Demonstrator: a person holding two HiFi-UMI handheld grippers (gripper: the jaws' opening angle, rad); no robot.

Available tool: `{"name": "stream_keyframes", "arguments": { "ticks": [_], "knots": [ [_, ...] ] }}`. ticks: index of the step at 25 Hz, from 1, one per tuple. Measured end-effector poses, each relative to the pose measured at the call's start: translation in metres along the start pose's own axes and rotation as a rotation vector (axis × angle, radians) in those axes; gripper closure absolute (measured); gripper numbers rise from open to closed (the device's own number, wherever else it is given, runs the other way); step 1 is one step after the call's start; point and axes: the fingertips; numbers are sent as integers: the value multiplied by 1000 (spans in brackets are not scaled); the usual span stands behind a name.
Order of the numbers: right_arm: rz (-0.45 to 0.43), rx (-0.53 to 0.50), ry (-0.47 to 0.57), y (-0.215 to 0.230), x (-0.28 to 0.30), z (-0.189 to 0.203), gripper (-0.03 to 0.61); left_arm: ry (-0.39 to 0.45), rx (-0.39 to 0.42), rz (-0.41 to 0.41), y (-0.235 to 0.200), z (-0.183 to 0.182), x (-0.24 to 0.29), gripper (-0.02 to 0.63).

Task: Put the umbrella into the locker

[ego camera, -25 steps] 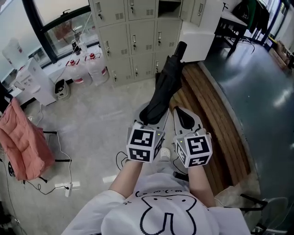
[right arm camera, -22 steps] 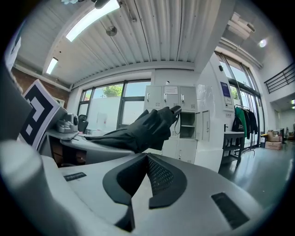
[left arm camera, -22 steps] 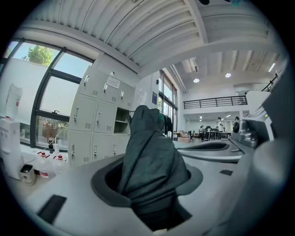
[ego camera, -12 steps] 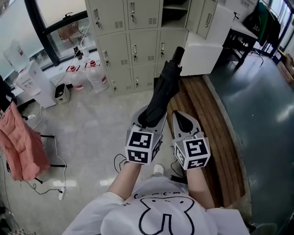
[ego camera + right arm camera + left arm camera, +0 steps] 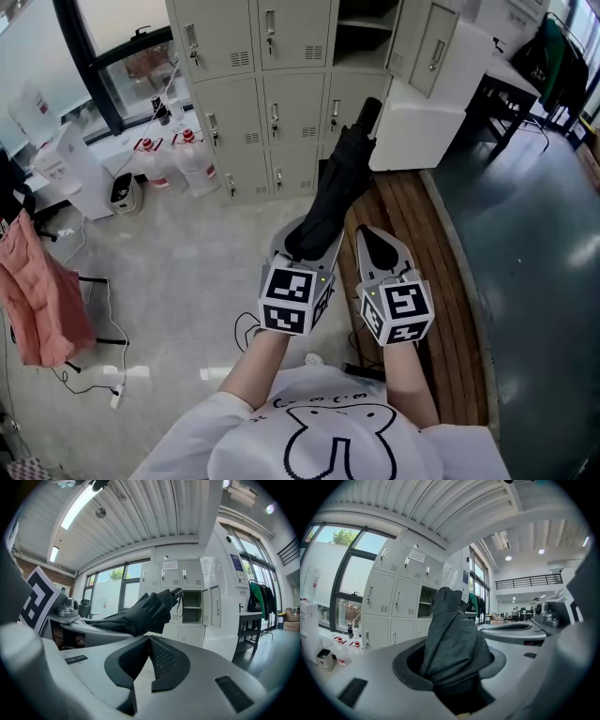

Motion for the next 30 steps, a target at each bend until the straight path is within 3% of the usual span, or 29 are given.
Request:
{"name": "stream_keyframes", "arguments": {
  "ticks": [11, 30],
  "knots": [
    [16, -17, -10, 49, 71, 21, 563, 16, -10, 17, -38, 5, 89, 390],
    [123, -64, 15, 155, 263, 39, 563, 25, -10, 97, -151, -10, 292, 390]
  ]
}}
Point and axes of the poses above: the fingertips, and each gripper's own axes: x forward along the fingers, y to its right, z out of its underside, and after that the axes turned 14 degrees about y, right-handed
